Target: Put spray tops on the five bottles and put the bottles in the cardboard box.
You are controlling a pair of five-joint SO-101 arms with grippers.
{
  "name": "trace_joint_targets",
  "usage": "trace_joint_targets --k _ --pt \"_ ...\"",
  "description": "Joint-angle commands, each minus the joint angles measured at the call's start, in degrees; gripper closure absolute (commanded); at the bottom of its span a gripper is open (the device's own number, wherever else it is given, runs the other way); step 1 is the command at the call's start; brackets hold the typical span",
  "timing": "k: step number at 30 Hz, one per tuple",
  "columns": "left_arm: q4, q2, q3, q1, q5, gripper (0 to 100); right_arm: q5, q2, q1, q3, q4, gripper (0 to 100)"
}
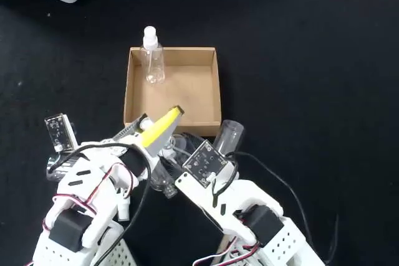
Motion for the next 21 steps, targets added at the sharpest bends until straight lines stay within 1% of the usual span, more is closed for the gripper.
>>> trace_joint_targets --k 1,4,13,16,18,21 --pt "-2.3 -0.5 -3.8 2.5 0.6 70 -0.5 -2.0 0.9 -0.3 -2.1 89.9" --pt "-2.3 -0.5 -4.1 4.8 0.6 70 -0.5 -2.0 0.8 -0.2 -2.1 89.9" --pt "-1.8 -0.5 -4.2 4.7 0.9 70 -0.5 -2.0 0.9 -0.2 -2.1 89.9" --pt "-1.9 -0.5 -4.3 2.2 1.0 70 -0.5 -2.0 1.1 -0.3 -2.1 89.9" --pt "-2.2 -0.5 -4.4 0.1 1.0 70 -0.5 -2.0 2.5 -0.5 -2.1 89.9" --pt "-2.2 -0.8 -4.6 -1.0 1.8 70 -2.0 -2.0 4.7 -1.2 -2.1 89.9"
